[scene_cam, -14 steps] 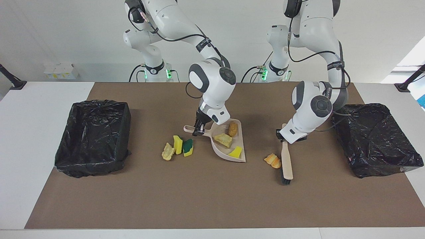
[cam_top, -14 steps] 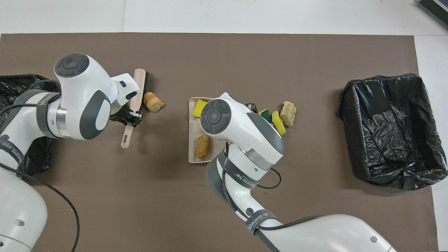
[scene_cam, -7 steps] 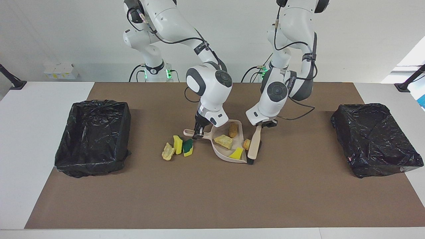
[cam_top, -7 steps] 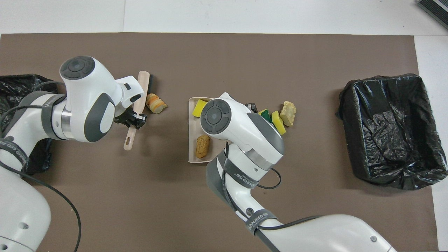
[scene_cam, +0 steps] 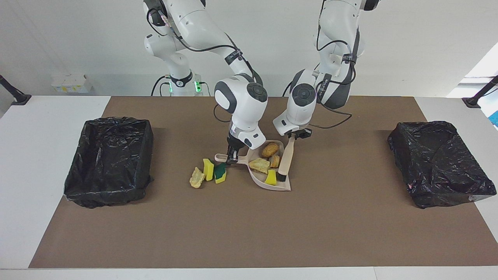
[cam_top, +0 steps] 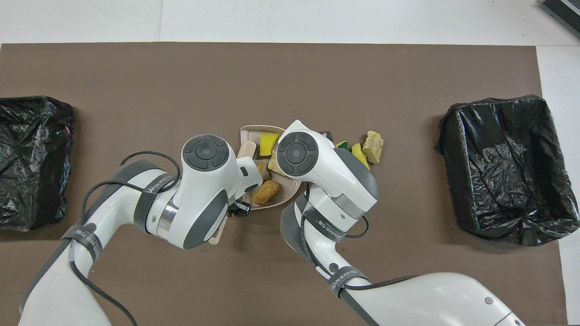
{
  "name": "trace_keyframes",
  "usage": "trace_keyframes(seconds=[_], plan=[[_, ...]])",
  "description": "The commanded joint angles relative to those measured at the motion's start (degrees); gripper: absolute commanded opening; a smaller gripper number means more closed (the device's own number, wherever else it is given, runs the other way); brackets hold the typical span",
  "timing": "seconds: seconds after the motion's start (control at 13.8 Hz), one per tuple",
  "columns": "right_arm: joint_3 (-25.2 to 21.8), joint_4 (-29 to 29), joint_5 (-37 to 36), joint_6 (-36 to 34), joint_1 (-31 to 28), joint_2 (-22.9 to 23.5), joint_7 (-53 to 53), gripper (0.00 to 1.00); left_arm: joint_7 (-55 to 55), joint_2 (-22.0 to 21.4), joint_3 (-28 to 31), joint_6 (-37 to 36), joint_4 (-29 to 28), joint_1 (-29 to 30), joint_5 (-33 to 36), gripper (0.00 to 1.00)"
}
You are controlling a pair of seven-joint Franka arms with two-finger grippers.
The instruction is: Sweep and dump trash in bin
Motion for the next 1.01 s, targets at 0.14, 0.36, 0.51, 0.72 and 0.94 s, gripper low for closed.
trace_keyframes(seconds=[0.14, 0.36, 0.51, 0.72, 0.94], plan=[[0.54, 0.02, 1.19, 2.44, -2.04, -0.46, -5.76, 0.0, -13.05, -2.17, 0.28, 3.09, -1.27, 0.33, 0.27, 0.0], [0.72, 0.11, 5.48, 2.52, -3.72, -0.9, -10.25, 0.0, -15.35, -2.26, 0.37, -0.65, -0.67, 0.33, 0.19, 0.0], [0.63, 0.46, 8.3, 2.44, -4.77, -1.68, -13.23, 0.0, -18.44, -2.61, 0.37, -4.61, -0.49, 0.33, 0.27, 0.0], [0.63, 0.63, 12.79, 0.34, -7.14, -5.28, -19.29, 0.0, -19.5, -3.75, 0.02, -10.67, -0.75, -0.55, 0.19, 0.0], [0.63, 1.51, 13.67, -5.37, -11.18, -9.06, -23.61, 0.0, -20.02, -5.94, -0.24, -12.63, -3.11, -2.65, -5.42, 0.0]])
